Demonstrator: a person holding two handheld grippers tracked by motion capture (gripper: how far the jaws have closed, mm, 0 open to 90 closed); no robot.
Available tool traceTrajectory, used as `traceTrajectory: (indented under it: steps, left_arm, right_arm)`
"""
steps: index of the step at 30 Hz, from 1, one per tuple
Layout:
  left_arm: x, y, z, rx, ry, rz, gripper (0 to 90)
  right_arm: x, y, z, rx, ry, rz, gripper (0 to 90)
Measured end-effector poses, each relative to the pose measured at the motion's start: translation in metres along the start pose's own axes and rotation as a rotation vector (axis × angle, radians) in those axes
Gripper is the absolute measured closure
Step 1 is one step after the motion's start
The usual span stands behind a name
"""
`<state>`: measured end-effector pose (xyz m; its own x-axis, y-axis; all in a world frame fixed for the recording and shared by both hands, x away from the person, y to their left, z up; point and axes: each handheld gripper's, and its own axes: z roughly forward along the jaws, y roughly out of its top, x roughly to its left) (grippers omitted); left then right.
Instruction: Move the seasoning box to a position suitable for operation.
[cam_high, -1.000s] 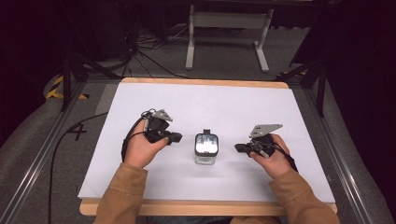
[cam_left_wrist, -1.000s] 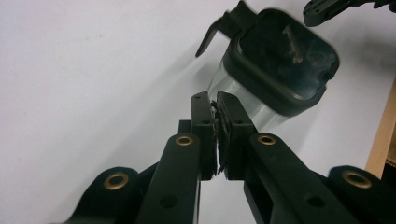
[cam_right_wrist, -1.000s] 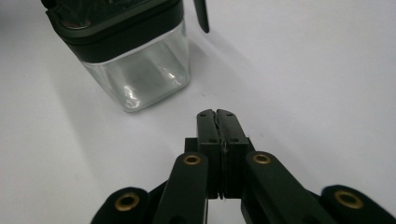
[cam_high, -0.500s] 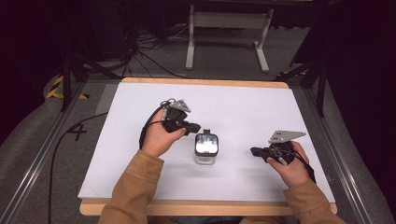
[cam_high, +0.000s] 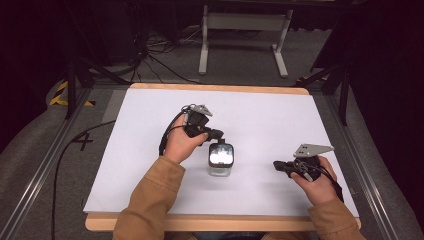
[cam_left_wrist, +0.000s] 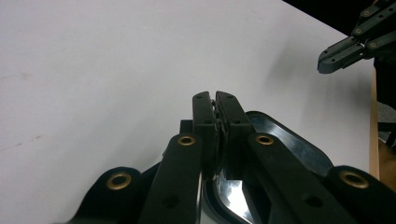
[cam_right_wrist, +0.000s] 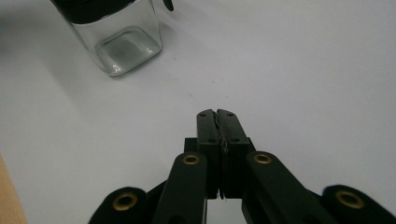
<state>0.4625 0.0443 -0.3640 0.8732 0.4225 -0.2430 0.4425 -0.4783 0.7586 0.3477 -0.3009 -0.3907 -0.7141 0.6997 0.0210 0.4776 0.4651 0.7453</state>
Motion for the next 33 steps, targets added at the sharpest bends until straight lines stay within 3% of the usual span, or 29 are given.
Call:
traceTrajectory:
  steps: [8,12,27,33]
  left_arm:
    - [0.001,0.0,0.005,0.01,0.009,-0.002,87.9]
    - [0.001,-0.001,0.006,-0.003,0.008,-0.024,89.2]
    - [0.003,-0.001,0.006,-0.005,0.0,-0.049,89.2]
    - [0.004,-0.002,0.006,-0.011,-0.007,-0.057,89.2]
  right_arm:
    - [0.001,0.0,0.0,-0.001,0.001,0.001,88.9]
    - [0.002,0.0,0.002,0.001,0.007,-0.004,88.7]
    - [0.022,0.014,0.017,-0.011,0.063,-0.054,88.9]
    - [0.036,0.024,0.028,-0.031,0.113,-0.084,89.4]
